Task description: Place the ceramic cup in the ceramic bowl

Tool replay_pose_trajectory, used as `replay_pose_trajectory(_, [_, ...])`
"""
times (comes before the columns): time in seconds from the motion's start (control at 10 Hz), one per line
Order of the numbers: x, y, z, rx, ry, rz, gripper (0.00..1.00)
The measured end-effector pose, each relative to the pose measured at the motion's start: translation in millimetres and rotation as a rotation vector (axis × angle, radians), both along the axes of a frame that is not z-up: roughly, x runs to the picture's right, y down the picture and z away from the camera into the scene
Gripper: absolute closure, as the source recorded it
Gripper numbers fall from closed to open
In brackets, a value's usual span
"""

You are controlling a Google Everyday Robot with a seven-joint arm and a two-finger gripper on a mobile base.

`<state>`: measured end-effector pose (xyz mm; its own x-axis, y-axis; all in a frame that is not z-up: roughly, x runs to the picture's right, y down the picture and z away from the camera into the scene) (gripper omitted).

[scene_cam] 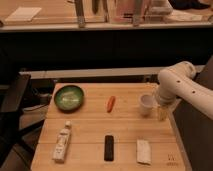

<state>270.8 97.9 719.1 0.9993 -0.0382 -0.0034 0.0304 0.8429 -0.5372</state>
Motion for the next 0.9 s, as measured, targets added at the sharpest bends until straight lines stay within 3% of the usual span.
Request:
replay_pose_trajectory(0.5, [-6.6, -1.2, 32.4, 0.005, -0.031, -0.049, 0.2])
replay_pose_trajectory(0.9, [-8.7, 3.4, 43.5, 0.006, -0.051, -0.077, 0.2])
